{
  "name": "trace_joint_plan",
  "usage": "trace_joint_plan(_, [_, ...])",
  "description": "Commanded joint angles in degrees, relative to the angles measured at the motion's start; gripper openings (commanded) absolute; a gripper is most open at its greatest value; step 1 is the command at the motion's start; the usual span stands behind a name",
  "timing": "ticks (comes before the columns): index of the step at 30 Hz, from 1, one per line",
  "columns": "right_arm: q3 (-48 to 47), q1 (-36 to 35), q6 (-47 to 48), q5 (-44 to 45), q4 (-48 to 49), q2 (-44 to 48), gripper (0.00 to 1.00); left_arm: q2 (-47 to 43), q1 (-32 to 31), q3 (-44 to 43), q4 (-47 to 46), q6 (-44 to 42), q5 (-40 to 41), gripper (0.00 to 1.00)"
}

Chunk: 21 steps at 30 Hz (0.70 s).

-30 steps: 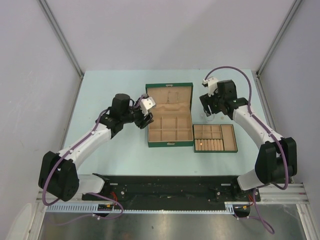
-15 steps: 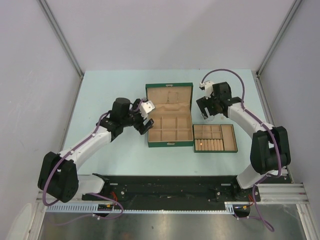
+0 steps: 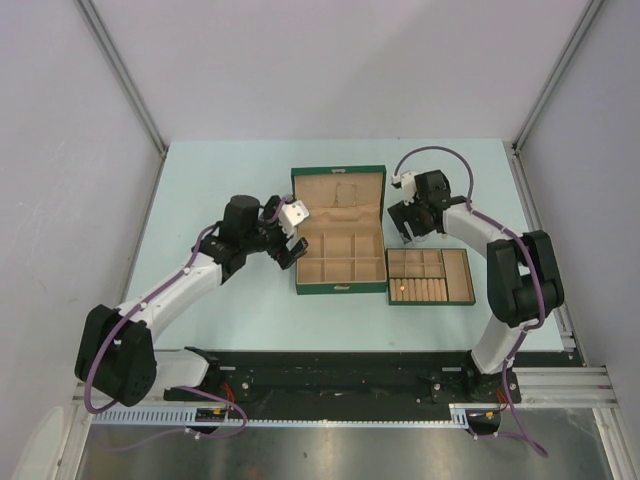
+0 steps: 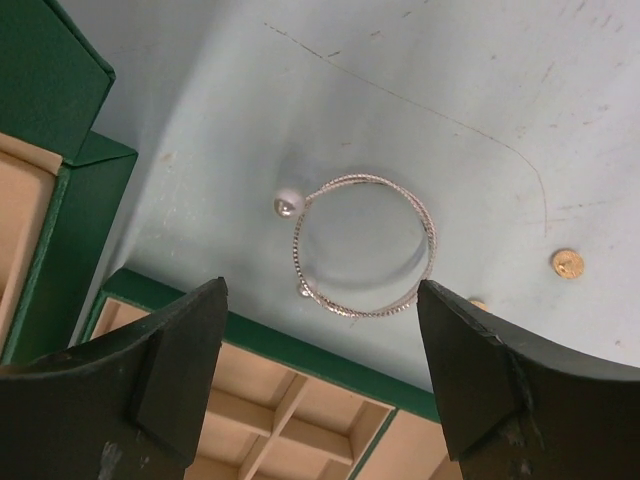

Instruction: Organize the mixed jewelry

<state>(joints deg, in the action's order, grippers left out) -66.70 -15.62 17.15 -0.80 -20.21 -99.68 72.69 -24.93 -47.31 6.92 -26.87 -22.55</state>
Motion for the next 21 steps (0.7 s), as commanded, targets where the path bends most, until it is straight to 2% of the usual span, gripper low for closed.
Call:
trace_joint_plan(1, [-0.2, -0.9, 1.7, 0.8, 3.5, -2.1, 0.80, -1.4, 0.2, 0.3, -1.6, 0.9, 0.1, 0.96])
trace_joint_plan(10, [-0.2, -1.0, 2.1, 0.7, 4.6, -4.5, 0.61, -1.8, 0.1, 0.6, -1.4, 1.0, 0.3, 0.97])
trace_joint_plan(16, [-0.2, -1.0, 2.1, 0.8, 4.7, -5.5, 0.51, -2.0, 0.1, 0.6, -1.2, 1.2, 0.4, 0.97])
trace_joint_plan(21, [-0.2, -0.8, 1.9, 0.4, 4.7, -6.4, 0.47, -2.2, 0.2, 0.8, -1.1, 1.1, 0.3, 0.97])
